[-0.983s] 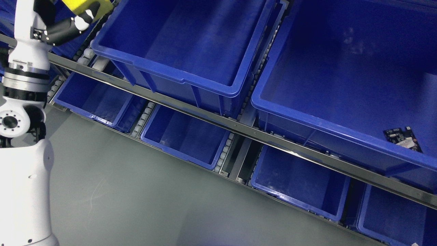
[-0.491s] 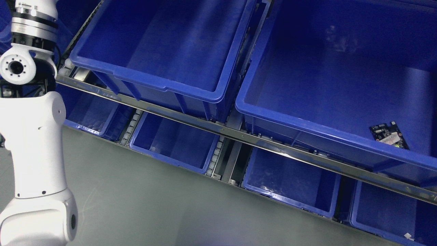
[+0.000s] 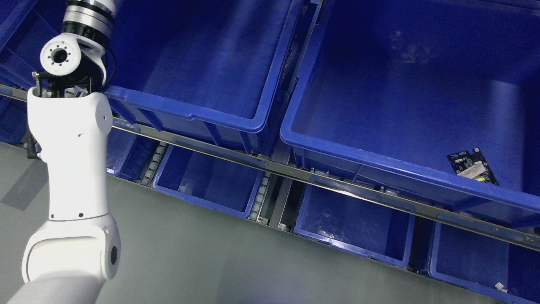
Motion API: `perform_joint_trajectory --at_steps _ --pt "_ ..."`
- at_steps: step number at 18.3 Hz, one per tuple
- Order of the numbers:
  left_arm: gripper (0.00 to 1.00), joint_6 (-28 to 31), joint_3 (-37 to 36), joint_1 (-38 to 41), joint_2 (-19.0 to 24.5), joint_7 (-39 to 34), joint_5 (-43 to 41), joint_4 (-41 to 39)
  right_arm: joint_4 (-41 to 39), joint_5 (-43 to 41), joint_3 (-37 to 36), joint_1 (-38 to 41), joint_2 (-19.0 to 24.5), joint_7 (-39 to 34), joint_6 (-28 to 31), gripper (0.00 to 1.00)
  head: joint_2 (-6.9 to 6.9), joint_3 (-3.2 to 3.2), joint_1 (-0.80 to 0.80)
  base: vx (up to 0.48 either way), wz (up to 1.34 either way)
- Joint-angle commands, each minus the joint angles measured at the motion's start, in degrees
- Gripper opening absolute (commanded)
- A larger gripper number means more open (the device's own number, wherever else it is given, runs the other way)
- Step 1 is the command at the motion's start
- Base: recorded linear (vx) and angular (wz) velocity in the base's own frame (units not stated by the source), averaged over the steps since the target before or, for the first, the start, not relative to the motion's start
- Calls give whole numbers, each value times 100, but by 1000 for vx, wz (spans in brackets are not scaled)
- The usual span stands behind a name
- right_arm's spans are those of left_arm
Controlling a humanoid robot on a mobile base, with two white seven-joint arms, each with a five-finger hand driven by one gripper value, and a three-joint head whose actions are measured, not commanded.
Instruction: Move yellow foam block to right shelf middle
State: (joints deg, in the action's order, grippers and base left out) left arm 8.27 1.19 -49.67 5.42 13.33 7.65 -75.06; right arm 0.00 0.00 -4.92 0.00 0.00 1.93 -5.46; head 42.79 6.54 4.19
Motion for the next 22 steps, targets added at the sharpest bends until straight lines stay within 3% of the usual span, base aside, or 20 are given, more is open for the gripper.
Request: perform_joint_trajectory --at_steps 1,3,4,10,13,18,22 --pt "37 193 -75 -139 -442 -6 -9 510 -100 18 0 9 -100 0 1 100 0 0 0 0 0" --pt "79 193 -75 -104 -442 -6 0 510 -100 18 0 9 -100 0 1 100 0 0 0 0 0" --pt "90 193 -75 -78 -442 -6 0 501 -100 18 0 9 -100 0 -8 100 0 0 0 0 0" --pt "92 193 -154 -42 -442 11 0 475 -100 18 0 9 -100 0 1 100 0 0 0 0 0" --pt "92 193 -189 -60 -442 46 0 37 -100 18 0 9 -100 0 1 100 0 0 0 0 0" --pt "94 176 -830 211 379 55 0 -1052 -100 18 0 9 -100 0 1 100 0 0 0 0 0" --pt "95 -560 -779 1080 1074 -15 -9 -1818 -100 18 0 9 -100 0 1 100 0 0 0 0 0"
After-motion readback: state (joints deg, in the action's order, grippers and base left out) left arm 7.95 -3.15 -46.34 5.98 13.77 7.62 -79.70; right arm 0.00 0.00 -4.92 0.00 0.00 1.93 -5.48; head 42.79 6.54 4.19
